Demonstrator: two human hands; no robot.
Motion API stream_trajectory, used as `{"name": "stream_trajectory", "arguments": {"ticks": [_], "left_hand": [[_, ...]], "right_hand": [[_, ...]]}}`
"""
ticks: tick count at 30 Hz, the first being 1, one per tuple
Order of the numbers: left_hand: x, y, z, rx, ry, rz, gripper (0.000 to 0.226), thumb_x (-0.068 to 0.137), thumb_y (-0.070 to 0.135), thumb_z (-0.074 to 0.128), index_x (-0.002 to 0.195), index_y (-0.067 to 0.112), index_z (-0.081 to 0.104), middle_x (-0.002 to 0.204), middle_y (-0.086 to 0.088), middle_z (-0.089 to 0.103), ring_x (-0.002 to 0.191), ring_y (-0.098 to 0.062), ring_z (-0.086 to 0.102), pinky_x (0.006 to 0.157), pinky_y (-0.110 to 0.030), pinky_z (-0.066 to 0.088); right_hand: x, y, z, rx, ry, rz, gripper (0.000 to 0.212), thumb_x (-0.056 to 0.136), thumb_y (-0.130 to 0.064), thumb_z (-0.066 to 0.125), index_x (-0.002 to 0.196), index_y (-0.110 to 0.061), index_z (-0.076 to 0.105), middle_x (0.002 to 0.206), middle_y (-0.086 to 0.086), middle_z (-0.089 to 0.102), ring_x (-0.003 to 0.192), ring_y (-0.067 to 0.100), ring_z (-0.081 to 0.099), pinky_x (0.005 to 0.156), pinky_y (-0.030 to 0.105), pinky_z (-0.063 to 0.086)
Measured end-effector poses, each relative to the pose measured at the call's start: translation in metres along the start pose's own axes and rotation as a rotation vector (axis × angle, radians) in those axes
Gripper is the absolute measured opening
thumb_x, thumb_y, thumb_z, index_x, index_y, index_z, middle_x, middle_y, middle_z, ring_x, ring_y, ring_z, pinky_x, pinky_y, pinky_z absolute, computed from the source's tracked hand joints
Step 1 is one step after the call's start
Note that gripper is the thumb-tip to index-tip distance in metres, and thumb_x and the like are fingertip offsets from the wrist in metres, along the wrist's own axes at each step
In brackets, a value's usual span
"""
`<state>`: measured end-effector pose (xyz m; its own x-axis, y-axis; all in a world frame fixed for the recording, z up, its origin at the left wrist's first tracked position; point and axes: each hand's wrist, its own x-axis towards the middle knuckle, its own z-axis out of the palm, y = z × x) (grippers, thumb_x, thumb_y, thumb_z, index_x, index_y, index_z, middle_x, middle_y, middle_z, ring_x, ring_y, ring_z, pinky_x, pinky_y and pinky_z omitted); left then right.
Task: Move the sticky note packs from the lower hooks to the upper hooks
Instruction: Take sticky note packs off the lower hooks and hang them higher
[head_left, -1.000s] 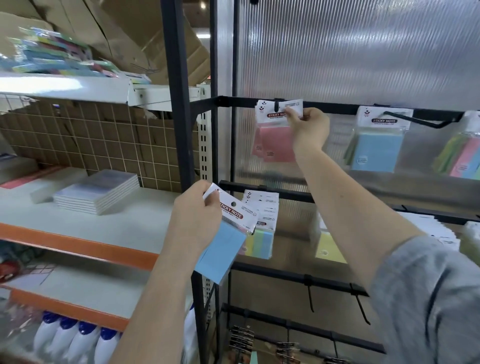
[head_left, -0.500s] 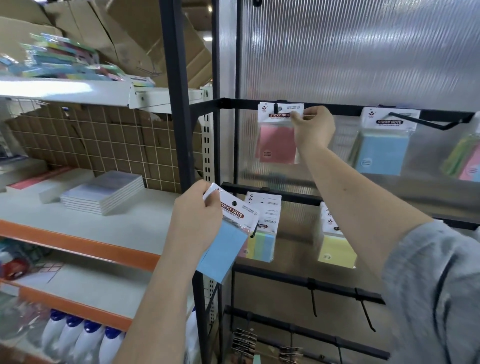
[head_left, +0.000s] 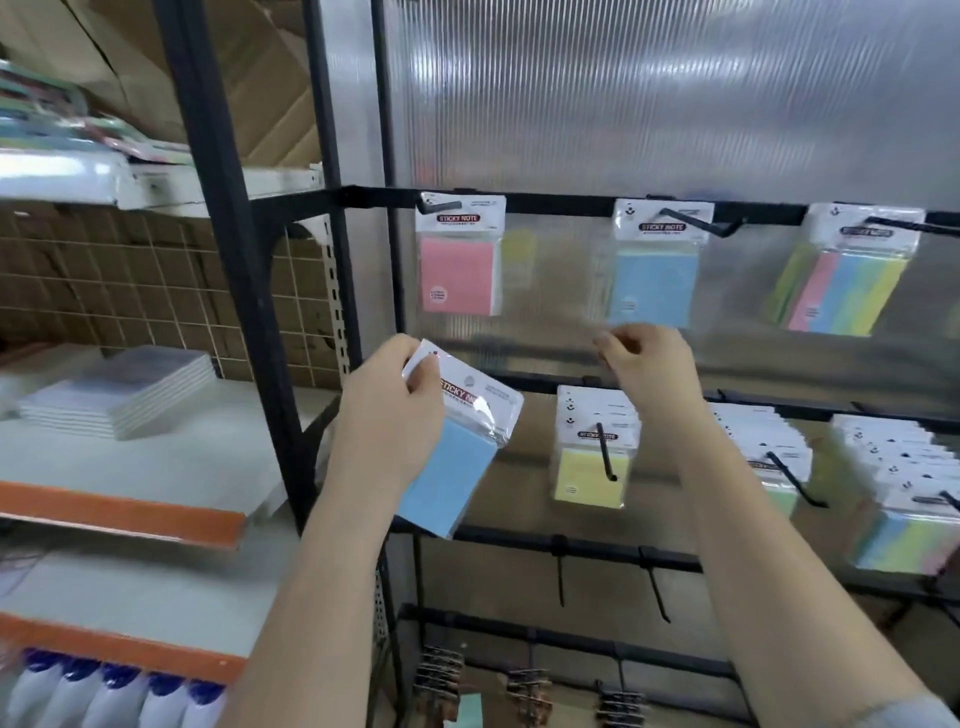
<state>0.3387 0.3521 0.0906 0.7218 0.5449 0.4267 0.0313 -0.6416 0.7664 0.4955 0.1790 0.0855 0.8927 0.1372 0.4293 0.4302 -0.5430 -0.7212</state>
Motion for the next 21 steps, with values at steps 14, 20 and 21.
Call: {"name": "stream_trajectory", "arguments": {"ticks": [14,20,21], "left_hand": [[-0.012,0.096,0.077,-0.211,0.041,0.229,0.021,0.098,0.023,0.048,0.077,0.024,0.047,0.076,0.015,0.057,0.066,0.008,0.052,0.055,-0.004,0.038],[-0.001,0.12,0.095,-0.354,0.144,0.322,0.019,0.095,0.027,0.055,0.084,0.012,0.054,0.083,-0.005,0.066,0.074,-0.009,0.062,0.057,-0.013,0.041],[0.0,0.123,0.096,-0.379,0.159,0.333,0.02,0.095,0.027,0.054,0.081,0.012,0.053,0.081,-0.007,0.065,0.071,-0.006,0.061,0.057,-0.014,0.041]], "right_hand": [[-0.061,0.098,-0.091,-0.158,-0.047,0.181,0.019,0.094,-0.018,0.054,0.092,-0.007,0.07,0.088,0.005,0.068,0.082,0.02,0.057,0.071,0.027,0.041],[-0.064,0.104,-0.094,-0.174,-0.065,0.177,0.019,0.092,-0.018,0.054,0.086,-0.008,0.069,0.085,0.004,0.071,0.086,0.022,0.063,0.073,0.03,0.048],[-0.065,0.104,-0.093,-0.168,-0.069,0.176,0.018,0.092,-0.019,0.054,0.087,-0.011,0.07,0.084,0.0,0.07,0.085,0.018,0.063,0.071,0.027,0.046]]}}
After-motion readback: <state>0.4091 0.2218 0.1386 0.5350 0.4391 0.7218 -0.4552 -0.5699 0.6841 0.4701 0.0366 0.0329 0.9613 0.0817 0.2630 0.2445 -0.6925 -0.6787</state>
